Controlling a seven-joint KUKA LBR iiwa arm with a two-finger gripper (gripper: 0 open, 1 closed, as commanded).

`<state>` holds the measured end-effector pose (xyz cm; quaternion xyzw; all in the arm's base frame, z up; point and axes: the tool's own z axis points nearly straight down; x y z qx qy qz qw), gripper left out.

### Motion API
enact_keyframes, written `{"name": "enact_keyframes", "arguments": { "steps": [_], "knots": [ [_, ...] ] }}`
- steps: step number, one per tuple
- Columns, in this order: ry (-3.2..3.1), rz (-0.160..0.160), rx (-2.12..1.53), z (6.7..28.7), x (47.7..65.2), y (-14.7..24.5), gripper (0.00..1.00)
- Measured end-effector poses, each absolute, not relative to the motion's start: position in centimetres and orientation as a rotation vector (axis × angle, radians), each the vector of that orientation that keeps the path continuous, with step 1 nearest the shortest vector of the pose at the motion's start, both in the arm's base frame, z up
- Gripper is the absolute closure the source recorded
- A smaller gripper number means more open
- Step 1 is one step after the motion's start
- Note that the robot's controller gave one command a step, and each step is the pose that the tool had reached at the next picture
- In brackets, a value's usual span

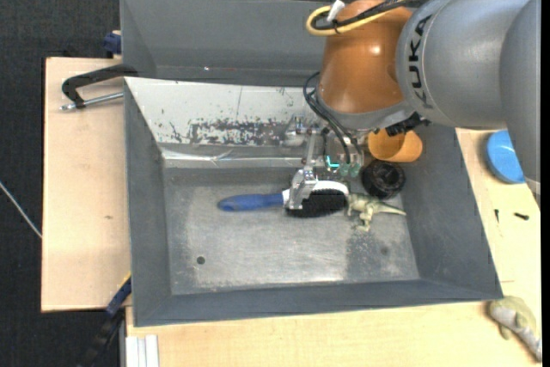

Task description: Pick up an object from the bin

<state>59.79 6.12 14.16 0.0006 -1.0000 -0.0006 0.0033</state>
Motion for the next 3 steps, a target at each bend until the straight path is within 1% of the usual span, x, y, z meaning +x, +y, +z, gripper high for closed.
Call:
{"name": "enact_keyframes", "arguments": {
  "steps": [1,2,3],
  "knots": [
    [-3.143,-0.004,-0.181,7.2,58.5,5.0,0.00],
    [-3.154,-0.008,-0.178,7.6,58.8,5.1,1.00],
    [-3.152,-0.002,-0.106,21.4,58.3,3.4,1.00]
  ]
}}
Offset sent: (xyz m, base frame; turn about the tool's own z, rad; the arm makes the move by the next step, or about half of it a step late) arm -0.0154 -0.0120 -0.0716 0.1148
